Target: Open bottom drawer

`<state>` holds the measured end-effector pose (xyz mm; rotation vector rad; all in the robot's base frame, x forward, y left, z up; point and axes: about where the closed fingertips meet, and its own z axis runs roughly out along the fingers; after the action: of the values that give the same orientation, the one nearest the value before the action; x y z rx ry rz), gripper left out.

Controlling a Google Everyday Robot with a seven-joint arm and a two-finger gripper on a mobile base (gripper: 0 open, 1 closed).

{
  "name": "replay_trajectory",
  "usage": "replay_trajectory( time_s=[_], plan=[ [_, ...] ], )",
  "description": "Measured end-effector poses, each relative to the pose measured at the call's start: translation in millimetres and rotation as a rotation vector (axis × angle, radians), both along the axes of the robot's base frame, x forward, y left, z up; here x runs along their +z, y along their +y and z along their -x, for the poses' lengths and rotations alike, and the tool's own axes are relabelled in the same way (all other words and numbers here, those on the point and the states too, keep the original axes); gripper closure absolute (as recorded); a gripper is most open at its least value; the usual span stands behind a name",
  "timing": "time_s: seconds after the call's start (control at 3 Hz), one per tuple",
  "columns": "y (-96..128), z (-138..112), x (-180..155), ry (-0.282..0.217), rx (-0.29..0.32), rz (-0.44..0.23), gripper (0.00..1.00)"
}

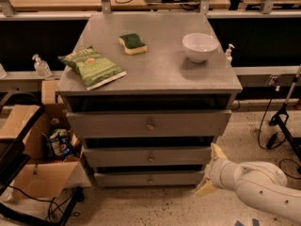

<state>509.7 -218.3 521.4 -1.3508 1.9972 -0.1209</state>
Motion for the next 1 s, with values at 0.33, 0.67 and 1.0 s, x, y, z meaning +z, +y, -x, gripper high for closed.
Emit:
replay_trajectory(
  time_s=[0.33, 0.67, 1.0],
  plan=[
    [-1, -16, -35, -0.019, 0.11, 0.073, 0.0],
    [-10, -28, -99, -0.031, 0.24, 0.153, 0.0],
    [-29, -28, -137, -0.015, 0.278, 0.207, 0.0]
  ],
)
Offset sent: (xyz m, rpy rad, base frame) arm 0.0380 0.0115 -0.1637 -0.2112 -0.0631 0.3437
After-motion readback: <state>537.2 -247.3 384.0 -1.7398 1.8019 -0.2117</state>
